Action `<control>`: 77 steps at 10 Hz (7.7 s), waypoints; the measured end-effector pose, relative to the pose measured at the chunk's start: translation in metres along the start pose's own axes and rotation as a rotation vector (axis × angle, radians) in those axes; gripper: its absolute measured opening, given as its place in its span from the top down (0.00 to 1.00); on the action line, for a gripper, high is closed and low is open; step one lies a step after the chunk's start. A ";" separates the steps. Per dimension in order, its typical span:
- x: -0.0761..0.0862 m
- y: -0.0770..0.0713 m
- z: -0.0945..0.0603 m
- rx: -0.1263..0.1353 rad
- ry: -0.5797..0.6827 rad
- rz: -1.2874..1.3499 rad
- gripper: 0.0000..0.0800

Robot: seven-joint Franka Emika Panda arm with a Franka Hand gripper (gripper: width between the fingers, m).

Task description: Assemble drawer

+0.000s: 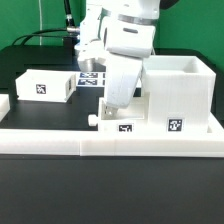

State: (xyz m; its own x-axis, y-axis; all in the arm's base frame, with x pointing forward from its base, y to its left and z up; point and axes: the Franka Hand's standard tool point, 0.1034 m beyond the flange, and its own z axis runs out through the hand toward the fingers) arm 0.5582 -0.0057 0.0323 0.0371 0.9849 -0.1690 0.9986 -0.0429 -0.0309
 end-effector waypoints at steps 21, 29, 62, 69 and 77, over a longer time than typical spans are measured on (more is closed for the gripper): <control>-0.081 0.010 0.006 0.097 0.301 -0.117 0.19; -0.053 0.041 -0.006 0.081 0.301 -0.122 0.19; 0.033 0.038 -0.018 0.149 0.288 -0.087 0.19; -0.043 0.037 -0.042 0.030 0.250 -0.080 0.19; -0.067 -0.022 -0.030 0.008 0.288 0.226 0.19</control>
Offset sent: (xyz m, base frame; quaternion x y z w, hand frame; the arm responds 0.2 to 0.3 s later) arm 0.0049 -0.0033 0.0453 0.0252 -0.0231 0.0052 0.9994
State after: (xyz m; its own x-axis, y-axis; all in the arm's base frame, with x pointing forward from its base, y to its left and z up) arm 0.5352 -0.0655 0.0741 0.2671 0.9572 0.1117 0.9637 -0.2651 -0.0326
